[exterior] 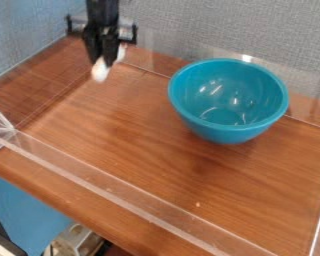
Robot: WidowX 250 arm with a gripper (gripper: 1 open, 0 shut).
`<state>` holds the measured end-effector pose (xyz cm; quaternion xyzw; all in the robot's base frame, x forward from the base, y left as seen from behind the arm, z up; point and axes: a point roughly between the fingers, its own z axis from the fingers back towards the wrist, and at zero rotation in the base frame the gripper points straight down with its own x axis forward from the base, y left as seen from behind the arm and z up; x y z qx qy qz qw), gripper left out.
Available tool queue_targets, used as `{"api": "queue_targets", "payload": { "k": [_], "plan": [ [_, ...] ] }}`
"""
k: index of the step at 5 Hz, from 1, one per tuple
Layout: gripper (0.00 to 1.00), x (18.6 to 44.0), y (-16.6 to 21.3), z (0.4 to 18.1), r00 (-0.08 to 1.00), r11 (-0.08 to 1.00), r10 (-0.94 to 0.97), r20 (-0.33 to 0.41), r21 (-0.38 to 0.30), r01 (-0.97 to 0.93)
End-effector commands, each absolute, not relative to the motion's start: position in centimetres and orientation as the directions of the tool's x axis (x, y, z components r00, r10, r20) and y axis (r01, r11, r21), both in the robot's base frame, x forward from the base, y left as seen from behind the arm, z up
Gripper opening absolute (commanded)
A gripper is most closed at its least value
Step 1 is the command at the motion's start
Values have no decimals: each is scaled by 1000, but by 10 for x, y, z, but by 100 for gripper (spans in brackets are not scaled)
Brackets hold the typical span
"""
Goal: Put the mushroom in the blue bowl
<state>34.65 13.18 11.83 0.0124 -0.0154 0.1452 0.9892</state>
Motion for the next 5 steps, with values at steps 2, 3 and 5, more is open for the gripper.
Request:
{"api": "queue_targets", "payload": {
  "k": [2,3,5],
  "plan": [
    [0,371,61,193,973,987,160,166,-56,-152],
    [0,370,20,180,985,994,93,144,-67,-84],
    [0,368,-22,148,996,997,6,89,-71,0]
  ]
}}
